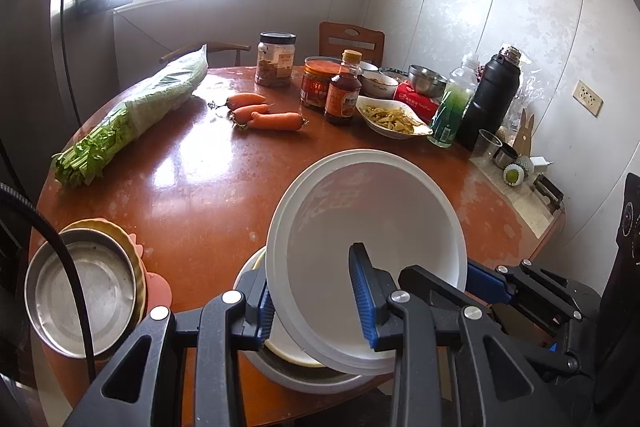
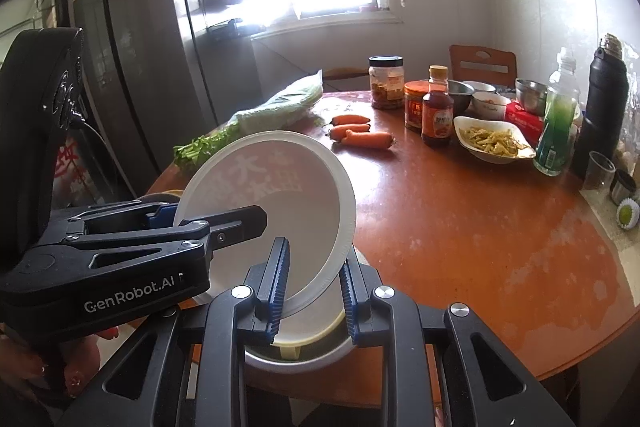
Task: Organize plates and bowls
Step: 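Lift the white noodle cup with the left gripper and carry it over the yellow bowl, then lower the noodle cup into the yellow bowl with the left gripper, then grip the nested bowl stack rim with the left gripper and lift it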
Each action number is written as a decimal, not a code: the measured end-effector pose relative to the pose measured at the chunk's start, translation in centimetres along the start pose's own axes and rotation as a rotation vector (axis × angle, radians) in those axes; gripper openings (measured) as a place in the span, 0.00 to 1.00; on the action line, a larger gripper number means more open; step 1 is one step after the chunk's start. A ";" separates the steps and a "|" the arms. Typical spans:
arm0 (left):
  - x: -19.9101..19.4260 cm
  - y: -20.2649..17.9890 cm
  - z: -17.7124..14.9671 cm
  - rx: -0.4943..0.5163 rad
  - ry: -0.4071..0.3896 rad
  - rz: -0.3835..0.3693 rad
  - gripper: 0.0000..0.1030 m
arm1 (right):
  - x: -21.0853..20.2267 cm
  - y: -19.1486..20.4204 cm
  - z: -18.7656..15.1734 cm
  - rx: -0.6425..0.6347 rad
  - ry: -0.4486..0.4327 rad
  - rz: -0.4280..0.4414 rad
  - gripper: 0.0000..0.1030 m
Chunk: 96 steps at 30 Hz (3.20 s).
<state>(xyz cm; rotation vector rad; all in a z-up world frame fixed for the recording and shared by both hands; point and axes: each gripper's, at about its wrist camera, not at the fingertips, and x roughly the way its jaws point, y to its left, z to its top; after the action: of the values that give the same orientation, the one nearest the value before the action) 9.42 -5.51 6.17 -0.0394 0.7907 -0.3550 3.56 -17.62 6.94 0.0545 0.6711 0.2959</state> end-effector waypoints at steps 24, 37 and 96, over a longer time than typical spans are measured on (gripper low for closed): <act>2.3 1.5 -3.2 -0.017 0.044 0.033 0.34 | 3.4 0.7 -2.7 -0.021 0.071 -0.008 0.25; 3.5 0.8 -3.8 -0.003 0.066 0.080 0.34 | 5.0 -0.7 -3.7 -0.013 0.108 -0.029 0.24; 3.7 3.3 -5.5 -0.106 0.080 0.123 0.61 | 4.8 -4.2 -5.0 0.159 0.125 0.014 0.58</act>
<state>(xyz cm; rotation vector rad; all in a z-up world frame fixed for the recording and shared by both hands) 8.94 -3.09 -0.75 -0.0756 0.8868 -0.1988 5.11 -20.46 -0.50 0.1943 0.8176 0.2601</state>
